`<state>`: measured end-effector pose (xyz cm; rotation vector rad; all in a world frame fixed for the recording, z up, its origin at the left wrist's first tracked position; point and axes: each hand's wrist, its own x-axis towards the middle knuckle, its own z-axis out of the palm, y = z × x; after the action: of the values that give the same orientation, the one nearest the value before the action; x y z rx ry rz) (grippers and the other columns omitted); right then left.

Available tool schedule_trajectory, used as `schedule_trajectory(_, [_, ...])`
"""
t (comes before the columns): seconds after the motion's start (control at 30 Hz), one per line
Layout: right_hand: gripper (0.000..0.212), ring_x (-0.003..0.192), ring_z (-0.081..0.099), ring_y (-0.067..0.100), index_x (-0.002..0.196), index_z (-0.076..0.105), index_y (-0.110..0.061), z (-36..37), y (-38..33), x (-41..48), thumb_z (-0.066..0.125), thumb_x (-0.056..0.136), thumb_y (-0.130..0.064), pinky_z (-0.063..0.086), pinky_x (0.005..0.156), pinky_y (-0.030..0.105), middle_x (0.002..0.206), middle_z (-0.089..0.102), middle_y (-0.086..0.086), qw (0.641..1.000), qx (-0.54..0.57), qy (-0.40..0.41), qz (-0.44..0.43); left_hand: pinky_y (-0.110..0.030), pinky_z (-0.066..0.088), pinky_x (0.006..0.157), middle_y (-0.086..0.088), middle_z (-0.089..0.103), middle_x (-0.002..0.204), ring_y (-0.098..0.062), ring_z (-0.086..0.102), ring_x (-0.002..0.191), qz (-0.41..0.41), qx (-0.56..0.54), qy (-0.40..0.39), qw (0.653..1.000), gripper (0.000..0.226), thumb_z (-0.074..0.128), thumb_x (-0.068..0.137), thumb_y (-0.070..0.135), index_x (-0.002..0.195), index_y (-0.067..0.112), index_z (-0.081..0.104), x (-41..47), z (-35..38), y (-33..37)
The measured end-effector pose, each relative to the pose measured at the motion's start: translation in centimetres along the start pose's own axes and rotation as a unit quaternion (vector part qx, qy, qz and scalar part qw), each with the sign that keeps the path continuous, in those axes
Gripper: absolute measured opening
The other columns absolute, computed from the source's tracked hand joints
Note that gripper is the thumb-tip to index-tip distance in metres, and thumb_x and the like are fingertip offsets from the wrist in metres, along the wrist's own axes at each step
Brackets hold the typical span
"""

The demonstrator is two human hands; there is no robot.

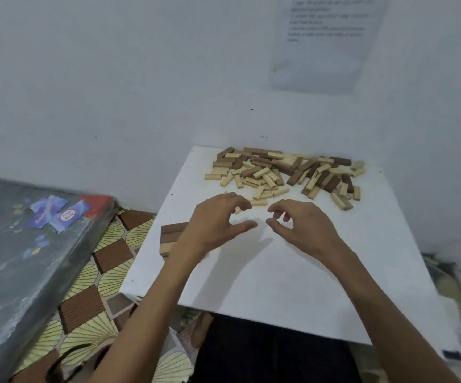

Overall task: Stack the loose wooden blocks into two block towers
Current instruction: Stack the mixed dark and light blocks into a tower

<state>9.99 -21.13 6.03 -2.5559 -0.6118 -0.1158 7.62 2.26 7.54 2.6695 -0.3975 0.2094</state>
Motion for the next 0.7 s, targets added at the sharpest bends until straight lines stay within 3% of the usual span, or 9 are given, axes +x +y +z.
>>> schedule_trajectory(0.1, [0.03,0.095,0.06,0.01,0.118,0.067,-0.026,-1.4,4.0,-0.2,0.064,0.095,-0.045,0.045,0.073,0.029,0.103,0.069,-0.014,0.996,-0.055,-0.027,0.071,-0.028,0.045,0.08,0.015,0.066,0.117,-0.007,0.061,0.104,0.004,-0.011,-0.038,0.999,0.042,0.068,0.091,0.057,0.121,0.029,0.067,3.7,3.2,2.1])
schedule_trajectory(0.3, [0.03,0.107,0.062,0.019,0.121,0.067,-0.018,-4.0,11.9,1.1,0.064,0.096,-0.034,0.049,0.081,0.034,0.109,0.069,-0.004,0.98,-0.11,-0.051,0.159,-0.032,0.049,0.087,0.009,0.066,0.127,-0.016,0.062,0.114,0.024,0.021,-0.14,0.99,0.04,0.066,0.095,0.048,0.128,0.025,0.064,11.4,9.5,4.9])
schedule_trajectory(0.43, [0.027,0.118,0.053,0.028,0.121,0.065,-0.014,-4.7,15.0,3.4,0.061,0.096,-0.025,0.048,0.081,0.037,0.122,0.063,0.004,0.977,-0.144,-0.046,0.151,-0.037,0.052,0.089,0.005,0.063,0.134,-0.021,0.06,0.12,0.022,0.038,-0.143,0.989,0.041,0.067,0.095,0.04,0.132,0.023,0.061,16.0,11.7,5.9])
schedule_trajectory(0.5, [0.026,0.123,0.045,0.032,0.12,0.061,-0.012,-4.3,16.0,5.0,0.057,0.097,-0.024,0.045,0.08,0.041,0.129,0.057,0.008,0.97,-0.181,-0.052,0.151,-0.042,0.053,0.092,0.0,0.056,0.145,-0.027,0.055,0.127,0.024,0.059,-0.133,0.989,0.052,0.067,0.094,0.041,0.141,0.022,0.054,17.8,12.3,5.9])
schedule_trajectory(0.6, [0.04,0.13,0.038,0.035,0.13,0.054,-0.014,-3.7,17.6,7.1,0.059,0.097,-0.037,0.042,0.091,0.048,0.138,0.049,0.011,0.963,-0.188,-0.06,0.181,-0.053,0.044,0.106,-0.01,0.045,0.153,-0.034,0.042,0.138,-0.004,0.09,-0.105,0.99,0.067,0.07,0.089,0.052,0.144,0.021,0.049,19.7,13.4,6.0])
schedule_trajectory(0.7, [0.053,0.134,0.035,0.035,0.132,0.054,-0.019,-2.9,19.1,8.3,0.063,0.092,-0.052,0.035,0.102,0.055,0.14,0.05,0.009,0.959,-0.169,-0.073,0.215,-0.053,0.034,0.115,-0.008,0.038,0.156,-0.032,0.035,0.142,-0.031,0.082,-0.116,0.989,0.088,0.074,0.079,0.066,0.151,0.026,0.041,20.0,14.2,6.3])
